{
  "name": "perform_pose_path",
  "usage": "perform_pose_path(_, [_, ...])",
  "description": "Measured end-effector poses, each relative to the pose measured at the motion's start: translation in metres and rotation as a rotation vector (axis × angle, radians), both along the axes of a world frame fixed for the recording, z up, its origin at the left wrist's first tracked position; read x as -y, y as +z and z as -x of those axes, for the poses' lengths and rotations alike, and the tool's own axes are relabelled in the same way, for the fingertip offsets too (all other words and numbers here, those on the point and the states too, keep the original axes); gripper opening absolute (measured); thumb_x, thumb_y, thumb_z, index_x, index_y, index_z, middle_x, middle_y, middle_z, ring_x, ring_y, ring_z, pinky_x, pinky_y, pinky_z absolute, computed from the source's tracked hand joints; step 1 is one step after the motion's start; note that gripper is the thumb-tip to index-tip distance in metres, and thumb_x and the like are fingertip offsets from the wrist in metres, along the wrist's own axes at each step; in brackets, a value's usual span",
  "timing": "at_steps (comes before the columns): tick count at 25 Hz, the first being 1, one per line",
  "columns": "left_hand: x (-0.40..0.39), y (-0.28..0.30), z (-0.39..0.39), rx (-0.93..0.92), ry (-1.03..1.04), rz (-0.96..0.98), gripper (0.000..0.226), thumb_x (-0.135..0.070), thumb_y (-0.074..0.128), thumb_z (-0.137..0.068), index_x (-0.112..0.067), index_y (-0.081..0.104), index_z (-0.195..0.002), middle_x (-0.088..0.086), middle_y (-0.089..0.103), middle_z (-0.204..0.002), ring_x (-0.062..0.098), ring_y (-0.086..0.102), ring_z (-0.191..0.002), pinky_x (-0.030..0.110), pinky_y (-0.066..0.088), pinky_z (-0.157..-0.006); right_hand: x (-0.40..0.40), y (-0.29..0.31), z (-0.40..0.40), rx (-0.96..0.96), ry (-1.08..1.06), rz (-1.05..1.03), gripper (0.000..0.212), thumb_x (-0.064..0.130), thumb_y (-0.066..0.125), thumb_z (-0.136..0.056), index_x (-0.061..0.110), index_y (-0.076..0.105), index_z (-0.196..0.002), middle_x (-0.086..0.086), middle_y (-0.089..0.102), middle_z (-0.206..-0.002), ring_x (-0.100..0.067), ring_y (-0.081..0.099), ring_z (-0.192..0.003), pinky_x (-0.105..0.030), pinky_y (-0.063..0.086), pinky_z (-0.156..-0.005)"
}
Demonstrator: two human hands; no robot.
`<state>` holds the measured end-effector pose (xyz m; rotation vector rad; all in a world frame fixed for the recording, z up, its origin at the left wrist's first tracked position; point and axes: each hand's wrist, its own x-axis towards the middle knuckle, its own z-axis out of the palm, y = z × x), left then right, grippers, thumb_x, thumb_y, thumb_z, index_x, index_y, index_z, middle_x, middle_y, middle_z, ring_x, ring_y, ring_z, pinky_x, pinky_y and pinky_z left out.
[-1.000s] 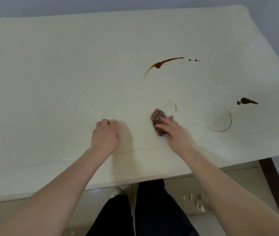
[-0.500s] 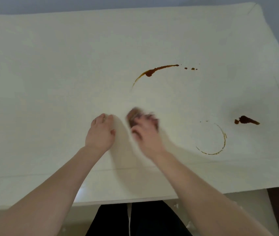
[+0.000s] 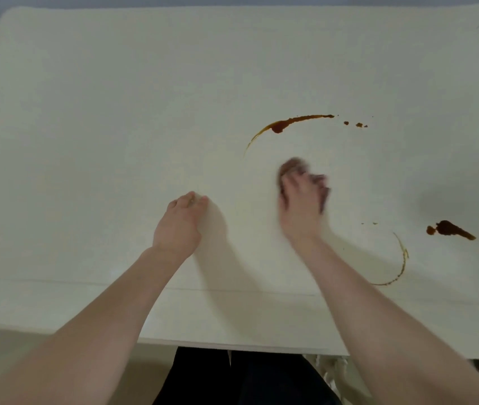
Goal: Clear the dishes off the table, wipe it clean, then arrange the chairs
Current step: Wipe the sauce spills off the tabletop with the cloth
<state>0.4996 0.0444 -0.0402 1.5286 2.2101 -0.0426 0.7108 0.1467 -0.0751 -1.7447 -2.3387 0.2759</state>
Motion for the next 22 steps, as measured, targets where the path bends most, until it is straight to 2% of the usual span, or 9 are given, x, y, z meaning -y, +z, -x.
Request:
perform_pose_path(3, [-0.001,0.000,0.000,-0.002,-0.022,-0.010,0.070,0.003,0.042,-0.083,-0.029,0.033,-0.146,0.002,0.026,-0.154,0.027,0.029,-0.135,0.033,0.036,-0.105,0.063,-0.010,0.043,-0.240,0.583,0.083,0.034,0.003,0.058,-0.076,0.008,0.067,-0.108,-0.013,0.063,-0.116,-0.037,0.055,-0.114,-0.051,0.041,-0.099])
perform_pose_path(6, [-0.009,0.003,0.003,-0.016,-0.018,0.011,0.063,-0.002,0.043,-0.085,-0.026,0.037,-0.144,0.003,0.033,-0.149,0.027,0.035,-0.130,0.034,0.038,-0.104,0.053,-0.015,0.018,-0.372,0.851,0.226,0.030,0.012,0.046,-0.092,0.008,0.070,-0.109,-0.010,0.065,-0.119,-0.029,0.055,-0.118,-0.042,0.037,-0.104])
perform_pose_path(8, [-0.021,0.006,0.008,-0.030,0.007,0.019,0.061,-0.004,0.045,-0.085,-0.025,0.039,-0.142,0.004,0.041,-0.141,0.026,0.039,-0.125,0.036,0.043,-0.098,0.009,-0.014,-0.003,-0.456,0.672,0.171,0.034,0.014,0.038,-0.096,0.005,0.070,-0.107,-0.013,0.067,-0.115,-0.032,0.059,-0.110,-0.039,0.036,-0.100])
perform_pose_path(10, [-0.037,0.006,0.013,-0.042,0.027,0.022,0.058,-0.013,0.050,-0.087,-0.024,0.037,-0.142,0.007,0.038,-0.140,0.028,0.034,-0.129,0.040,0.043,-0.099,-0.044,-0.004,-0.026,-0.483,0.284,0.107,0.036,-0.003,0.046,-0.085,0.006,0.066,-0.113,-0.013,0.065,-0.118,-0.035,0.059,-0.109,-0.034,0.034,-0.101])
perform_pose_path(12, [-0.051,0.001,0.020,-0.051,0.032,0.032,0.059,-0.020,0.052,-0.089,-0.025,0.033,-0.144,0.007,0.028,-0.149,0.030,0.024,-0.137,0.042,0.036,-0.107,-0.089,0.013,-0.037,-0.542,-0.009,0.107,0.047,-0.008,0.049,-0.081,0.011,0.060,-0.123,-0.008,0.061,-0.123,-0.027,0.055,-0.113,-0.028,0.034,-0.102])
perform_pose_path(14, [-0.060,-0.007,0.025,-0.036,0.036,0.033,0.060,-0.018,0.049,-0.090,-0.027,0.031,-0.146,0.007,0.023,-0.154,0.032,0.020,-0.140,0.041,0.029,-0.113,-0.124,0.023,-0.022,-0.625,-0.156,0.135,0.048,-0.003,0.048,-0.085,0.015,0.055,-0.129,-0.004,0.057,-0.126,-0.016,0.052,-0.113,-0.023,0.035,-0.101])
perform_pose_path(16, [-0.061,-0.014,0.030,-0.026,0.035,0.023,0.060,-0.014,0.044,-0.089,-0.029,0.030,-0.146,0.008,0.024,-0.154,0.034,0.021,-0.140,0.041,0.028,-0.114,-0.151,0.016,0.012,-0.592,-0.137,0.180,0.044,0.003,0.048,-0.087,0.015,0.055,-0.128,-0.006,0.054,-0.131,-0.020,0.048,-0.121,-0.029,0.031,-0.107])
perform_pose_path(19, [-0.059,-0.017,0.032,-0.027,0.023,-0.007,0.062,-0.010,0.042,-0.088,-0.029,0.030,-0.147,0.008,0.024,-0.154,0.035,0.022,-0.139,0.041,0.030,-0.112,-0.151,-0.011,0.065,-0.351,0.137,0.204,0.031,0.013,0.050,-0.088,0.010,0.065,-0.115,-0.011,0.056,-0.131,-0.033,0.039,-0.131,-0.046,0.023,-0.111])
perform_pose_path(22, [-0.057,-0.015,0.031,-0.015,0.014,-0.015,0.062,-0.009,0.044,-0.088,-0.028,0.031,-0.146,0.009,0.024,-0.153,0.034,0.022,-0.140,0.041,0.029,-0.112,-0.107,-0.017,0.081,-0.342,0.408,0.229,0.029,0.008,0.055,-0.086,0.009,0.069,-0.111,-0.011,0.060,-0.126,-0.033,0.040,-0.131,-0.039,0.021,-0.106])
